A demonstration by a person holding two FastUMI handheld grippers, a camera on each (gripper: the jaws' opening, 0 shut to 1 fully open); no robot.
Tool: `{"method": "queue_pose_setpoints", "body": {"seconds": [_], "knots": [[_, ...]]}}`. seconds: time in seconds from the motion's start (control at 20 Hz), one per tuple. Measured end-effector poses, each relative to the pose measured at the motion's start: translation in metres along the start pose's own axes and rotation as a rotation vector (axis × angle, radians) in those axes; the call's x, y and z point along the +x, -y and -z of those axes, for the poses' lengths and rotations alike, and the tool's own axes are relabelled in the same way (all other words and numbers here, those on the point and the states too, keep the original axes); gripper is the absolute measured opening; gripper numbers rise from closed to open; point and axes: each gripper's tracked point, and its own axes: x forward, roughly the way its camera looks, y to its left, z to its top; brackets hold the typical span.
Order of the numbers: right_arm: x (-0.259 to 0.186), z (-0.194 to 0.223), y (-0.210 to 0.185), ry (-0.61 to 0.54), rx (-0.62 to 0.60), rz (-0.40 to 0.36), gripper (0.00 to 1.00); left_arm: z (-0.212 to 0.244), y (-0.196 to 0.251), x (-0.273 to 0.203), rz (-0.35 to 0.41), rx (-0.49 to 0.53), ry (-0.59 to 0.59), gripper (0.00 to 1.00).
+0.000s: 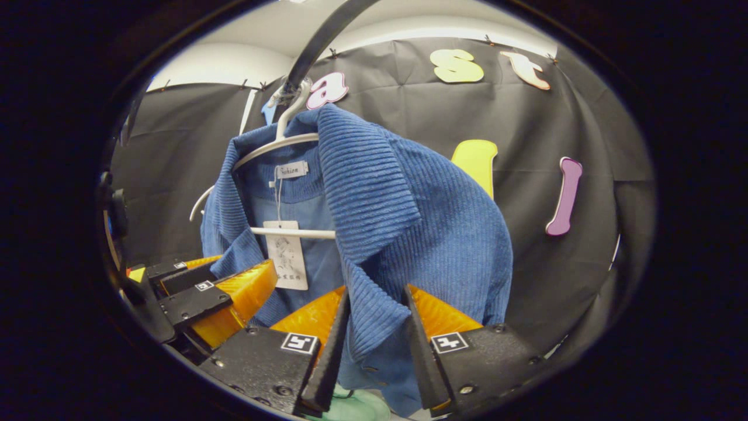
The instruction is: Grasp the clothes on the hanger with both hands and then place them into the laundry hamper below.
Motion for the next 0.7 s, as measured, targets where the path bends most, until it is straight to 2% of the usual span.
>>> {"method": "queue_pose_setpoints", "body": {"seconds": [0.05, 0.1, 0.15, 0.25, 0.3, 0.35, 0.4, 0.45, 0.5, 0.55, 0.65, 0.7], "knots": [[0.0, -0.001, -0.002, 0.003, 0.006, 0.001, 0.5, 0.001, -0.001, 0.0, 0.006, -0.002, -0.004, 0.52], [0.002, -0.001, -0.002, 0.006, 0.01, 0.006, 0.45, 0.003, -0.004, 0.0, 0.002, 0.002, -0.012, 0.53], [0.002, 0.0, -0.001, 0.009, 0.014, 0.015, 0.33, 0.005, -0.01, 0.002, -0.016, 0.008, -0.022, 0.38], [0.003, 0.003, -0.008, 0.005, 0.018, -0.024, 0.15, 0.01, -0.019, 0.002, -0.042, 0.02, -0.037, 0.08], [0.004, 0.004, -0.01, 0.0, 0.023, -0.039, 0.13, 0.008, -0.023, 0.0, -0.058, 0.028, -0.043, 0.1], [0.005, 0.005, -0.01, -0.003, 0.029, -0.048, 0.09, 0.01, -0.025, 0.003, -0.058, 0.032, -0.047, 0.03], [0.006, 0.005, -0.01, -0.003, 0.039, -0.063, 0.08, 0.01, -0.025, 0.003, -0.046, 0.033, -0.043, 0.09], [0.005, 0.005, -0.01, -0.006, 0.051, -0.079, 0.07, 0.01, -0.028, 0.003, -0.05, 0.035, -0.045, 0.04], [0.005, 0.005, -0.009, -0.008, 0.057, -0.083, 0.06, 0.01, -0.032, 0.0, -0.054, 0.038, -0.047, 0.09], [0.003, 0.002, -0.004, -0.004, 0.053, -0.08, 0.06, 0.009, -0.038, -0.002, -0.067, 0.043, -0.045, 0.03], [0.0, -0.006, 0.004, 0.016, 0.028, -0.073, 0.06, 0.004, -0.052, -0.005, -0.1, 0.052, -0.032, 0.0], [-0.002, -0.008, 0.012, 0.018, 0.018, -0.064, 0.06, 0.001, -0.058, -0.005, -0.118, 0.049, -0.027, 0.02]]}}
